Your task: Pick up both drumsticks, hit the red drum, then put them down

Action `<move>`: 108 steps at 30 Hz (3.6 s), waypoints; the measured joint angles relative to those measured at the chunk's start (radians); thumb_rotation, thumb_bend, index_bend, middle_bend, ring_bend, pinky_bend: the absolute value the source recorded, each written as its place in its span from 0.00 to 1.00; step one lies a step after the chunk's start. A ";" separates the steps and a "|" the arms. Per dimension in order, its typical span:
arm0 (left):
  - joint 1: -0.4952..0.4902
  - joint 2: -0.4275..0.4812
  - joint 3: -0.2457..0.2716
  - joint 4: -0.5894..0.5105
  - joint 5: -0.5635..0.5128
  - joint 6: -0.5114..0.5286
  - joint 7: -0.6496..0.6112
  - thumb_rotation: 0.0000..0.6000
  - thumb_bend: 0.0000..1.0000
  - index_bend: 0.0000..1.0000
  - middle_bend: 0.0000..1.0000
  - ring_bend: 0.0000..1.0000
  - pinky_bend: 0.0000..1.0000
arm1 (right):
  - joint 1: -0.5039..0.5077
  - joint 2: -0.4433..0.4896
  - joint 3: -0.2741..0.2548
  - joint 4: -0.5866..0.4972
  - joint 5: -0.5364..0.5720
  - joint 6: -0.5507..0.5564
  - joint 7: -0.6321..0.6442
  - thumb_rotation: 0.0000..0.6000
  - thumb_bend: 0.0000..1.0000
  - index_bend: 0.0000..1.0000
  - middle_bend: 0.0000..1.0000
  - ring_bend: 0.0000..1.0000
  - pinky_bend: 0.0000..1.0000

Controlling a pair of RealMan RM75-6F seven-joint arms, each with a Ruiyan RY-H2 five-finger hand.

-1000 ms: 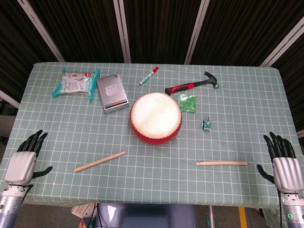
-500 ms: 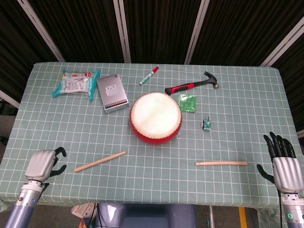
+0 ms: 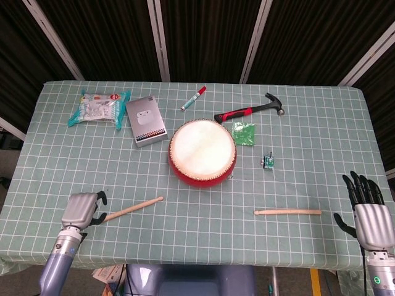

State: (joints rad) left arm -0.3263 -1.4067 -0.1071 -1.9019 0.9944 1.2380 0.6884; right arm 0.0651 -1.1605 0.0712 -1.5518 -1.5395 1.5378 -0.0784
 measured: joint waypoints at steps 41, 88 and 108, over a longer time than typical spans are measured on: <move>-0.108 -0.161 0.039 0.097 -0.224 0.055 0.114 1.00 0.30 0.48 1.00 1.00 1.00 | -0.002 -0.001 -0.002 0.001 -0.008 0.007 0.010 1.00 0.28 0.00 0.00 0.01 0.09; -0.076 0.156 0.006 0.023 0.296 0.208 -0.273 1.00 0.49 0.74 1.00 1.00 1.00 | 0.066 -0.001 0.037 -0.076 0.072 -0.114 -0.133 1.00 0.29 0.35 0.95 1.00 1.00; -0.058 0.176 -0.029 0.001 0.284 0.187 -0.297 1.00 0.49 0.74 1.00 1.00 1.00 | 0.183 -0.156 0.021 0.002 0.276 -0.312 -0.446 1.00 0.31 0.41 0.97 1.00 1.00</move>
State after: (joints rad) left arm -0.3839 -1.2305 -0.1359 -1.9005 1.2783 1.4254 0.3918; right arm 0.2485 -1.3170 0.0925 -1.5494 -1.2632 1.2262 -0.5241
